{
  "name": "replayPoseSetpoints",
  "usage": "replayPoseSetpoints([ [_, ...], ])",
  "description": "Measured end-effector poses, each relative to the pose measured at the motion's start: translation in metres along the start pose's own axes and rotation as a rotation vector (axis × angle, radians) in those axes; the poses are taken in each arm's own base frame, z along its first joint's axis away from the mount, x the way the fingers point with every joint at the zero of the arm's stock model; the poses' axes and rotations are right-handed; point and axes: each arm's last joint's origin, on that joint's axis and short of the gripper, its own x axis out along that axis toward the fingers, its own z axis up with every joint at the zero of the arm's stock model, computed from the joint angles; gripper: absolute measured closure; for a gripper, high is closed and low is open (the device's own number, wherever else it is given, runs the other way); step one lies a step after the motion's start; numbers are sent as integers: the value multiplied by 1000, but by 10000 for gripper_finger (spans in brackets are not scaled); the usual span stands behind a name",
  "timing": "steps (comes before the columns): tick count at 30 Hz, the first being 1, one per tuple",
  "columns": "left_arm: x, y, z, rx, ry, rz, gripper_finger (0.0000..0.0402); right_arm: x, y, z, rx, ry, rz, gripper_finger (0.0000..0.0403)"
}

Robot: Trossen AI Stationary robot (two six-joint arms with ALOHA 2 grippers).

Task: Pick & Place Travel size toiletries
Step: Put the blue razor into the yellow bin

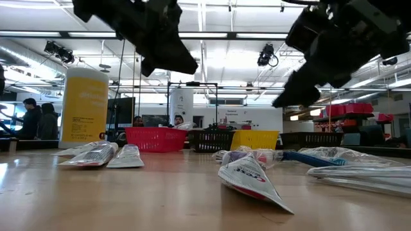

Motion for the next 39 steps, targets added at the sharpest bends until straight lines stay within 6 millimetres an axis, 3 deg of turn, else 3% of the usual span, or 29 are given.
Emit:
replayPoseSetpoints([
  [10,-6,-13,-10,-12,7,38,317,14,16,-32,103,134,-61,179],
  [27,-6,-12,-10,-56,3,67,317,14,11,-39,207,151,-177,166],
  [39,-6,-12,-10,-45,-1,76,317,14,12,-37,202,136,-166,171],
])
